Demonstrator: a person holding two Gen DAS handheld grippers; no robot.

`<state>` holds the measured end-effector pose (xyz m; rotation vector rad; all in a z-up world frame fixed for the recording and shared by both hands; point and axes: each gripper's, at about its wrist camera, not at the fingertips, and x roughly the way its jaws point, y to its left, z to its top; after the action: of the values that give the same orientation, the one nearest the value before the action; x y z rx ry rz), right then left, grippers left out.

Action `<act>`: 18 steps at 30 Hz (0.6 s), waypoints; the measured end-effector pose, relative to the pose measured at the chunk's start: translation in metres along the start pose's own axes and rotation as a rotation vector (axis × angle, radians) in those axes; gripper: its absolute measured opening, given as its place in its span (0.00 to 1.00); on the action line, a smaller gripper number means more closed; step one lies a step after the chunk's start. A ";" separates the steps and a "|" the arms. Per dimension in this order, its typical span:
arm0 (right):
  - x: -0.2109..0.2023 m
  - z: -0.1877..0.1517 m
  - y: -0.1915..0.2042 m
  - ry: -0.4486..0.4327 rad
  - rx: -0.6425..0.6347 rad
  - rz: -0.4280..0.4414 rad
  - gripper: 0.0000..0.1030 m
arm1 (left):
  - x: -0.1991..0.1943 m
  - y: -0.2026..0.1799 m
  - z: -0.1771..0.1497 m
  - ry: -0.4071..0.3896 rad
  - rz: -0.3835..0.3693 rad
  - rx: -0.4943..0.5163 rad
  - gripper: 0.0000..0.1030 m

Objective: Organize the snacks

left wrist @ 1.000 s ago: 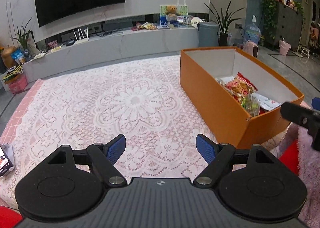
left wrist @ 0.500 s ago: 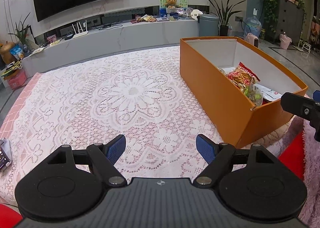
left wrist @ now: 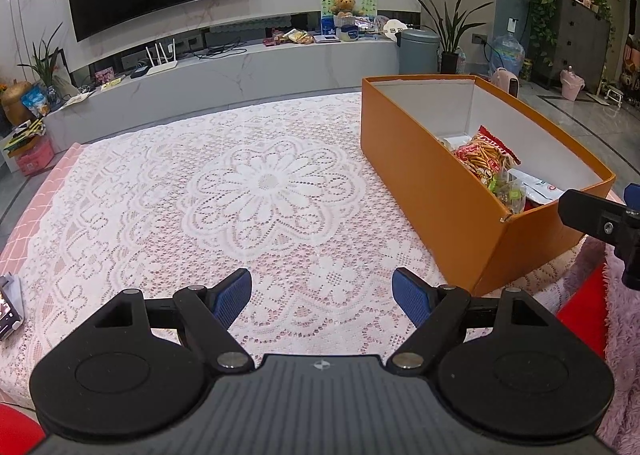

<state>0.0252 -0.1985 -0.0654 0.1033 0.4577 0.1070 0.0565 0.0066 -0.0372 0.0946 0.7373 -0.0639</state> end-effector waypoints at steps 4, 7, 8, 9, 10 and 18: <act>0.000 0.000 0.000 0.003 -0.002 0.001 0.97 | 0.000 0.000 0.000 0.000 0.001 0.000 0.91; 0.000 0.000 -0.001 0.005 -0.006 0.001 0.97 | 0.000 -0.001 0.000 0.000 0.001 0.000 0.91; 0.000 0.000 -0.001 0.005 -0.006 0.001 0.97 | 0.000 0.000 0.000 0.000 0.001 0.000 0.91; 0.000 0.000 -0.001 0.006 -0.007 0.001 0.97 | 0.000 0.000 0.000 0.000 0.000 -0.001 0.91; 0.000 0.000 -0.001 0.007 -0.008 0.001 0.97 | 0.000 0.000 0.000 0.000 0.000 -0.001 0.91; 0.001 0.001 -0.001 0.008 -0.014 0.001 0.97 | -0.001 0.000 0.002 -0.001 0.005 -0.009 0.91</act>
<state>0.0267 -0.1992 -0.0651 0.0894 0.4652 0.1122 0.0565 0.0064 -0.0352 0.0882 0.7358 -0.0555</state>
